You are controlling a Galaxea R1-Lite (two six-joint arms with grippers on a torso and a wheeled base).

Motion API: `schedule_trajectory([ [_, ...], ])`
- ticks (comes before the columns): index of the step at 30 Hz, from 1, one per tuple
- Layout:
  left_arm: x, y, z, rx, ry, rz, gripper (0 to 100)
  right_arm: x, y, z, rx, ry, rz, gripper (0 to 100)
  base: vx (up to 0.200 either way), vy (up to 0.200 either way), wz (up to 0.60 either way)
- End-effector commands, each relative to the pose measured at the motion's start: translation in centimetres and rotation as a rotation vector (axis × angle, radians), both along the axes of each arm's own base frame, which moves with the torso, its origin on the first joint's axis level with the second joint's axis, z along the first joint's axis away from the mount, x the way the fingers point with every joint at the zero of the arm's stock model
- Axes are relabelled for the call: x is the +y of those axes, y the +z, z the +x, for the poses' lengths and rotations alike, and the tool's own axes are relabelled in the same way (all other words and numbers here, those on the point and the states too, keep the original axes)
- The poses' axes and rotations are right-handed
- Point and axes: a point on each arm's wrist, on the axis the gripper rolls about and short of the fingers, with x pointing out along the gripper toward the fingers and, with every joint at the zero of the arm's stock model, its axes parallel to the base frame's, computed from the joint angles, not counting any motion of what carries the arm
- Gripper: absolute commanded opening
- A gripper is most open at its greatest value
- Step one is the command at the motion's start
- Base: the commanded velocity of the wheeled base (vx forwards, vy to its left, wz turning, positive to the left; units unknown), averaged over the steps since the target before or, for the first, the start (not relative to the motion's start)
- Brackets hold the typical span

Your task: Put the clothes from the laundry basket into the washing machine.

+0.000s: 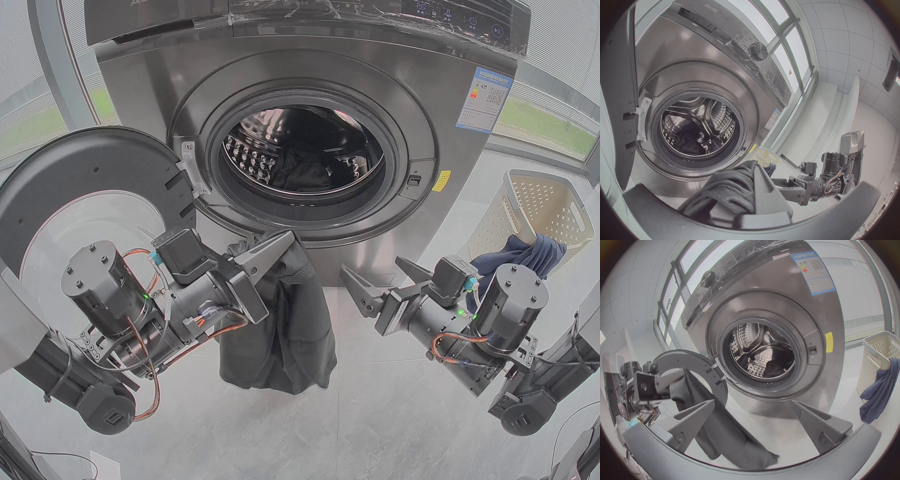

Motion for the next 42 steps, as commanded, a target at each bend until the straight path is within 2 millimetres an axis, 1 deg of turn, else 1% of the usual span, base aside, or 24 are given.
schedule_trajectory([
  [1,0.1,0.3,0.3,-0.01,0.013,-0.012,0,-0.7,-1.1,-0.6,0.035,0.001,-0.036,100,0.0,0.0,0.0],
  [3,0.0,0.5,0.3,-0.015,0.013,-0.015,0,-0.6,-1.5,-1.1,0.046,0.014,-0.049,100,0.0,0.0,0.0],
  [9,0.0,0.7,0.3,-0.021,0.012,-0.02,0,-0.3,-1.7,-1.1,0.047,0.054,-0.061,100,0.0,0.0,0.0],
  [15,0.0,0.9,0.3,-0.029,0.013,-0.026,0,1.4,-2.2,-0.8,0.043,0.086,-0.064,100,0.0,0.0,0.0],
  [21,0.0,1.0,0.3,-0.033,0.012,-0.028,0,2.7,-2.4,0.4,0.023,0.088,-0.063,100,0.0,0.0,0.0],
  [22,0.0,1.1,0.2,-0.034,0.01,-0.029,0,3.1,-2.6,0.8,0.02,0.086,-0.064,100,0.0,0.0,0.0],
  [26,0.0,1.0,0.2,-0.032,0.009,-0.028,0,4.0,-3.4,1.6,0.025,0.087,-0.071,100,0.0,0.0,0.0],
  [28,0.0,1.1,0.2,-0.035,0.009,-0.028,0,4.4,-3.5,2.0,0.02,0.086,-0.068,100,0.0,0.0,0.0],
  [34,-0.1,1.2,0.1,-0.039,0.006,-0.03,0,4.8,-3.9,3.4,0.007,0.071,-0.069,100,0.0,0.0,0.0],
  [42,-0.1,1.1,0.1,-0.036,0.005,-0.028,0,4.8,-5.2,5.0,0.001,0.055,-0.07,100,0.0,0.0,0.0],
])
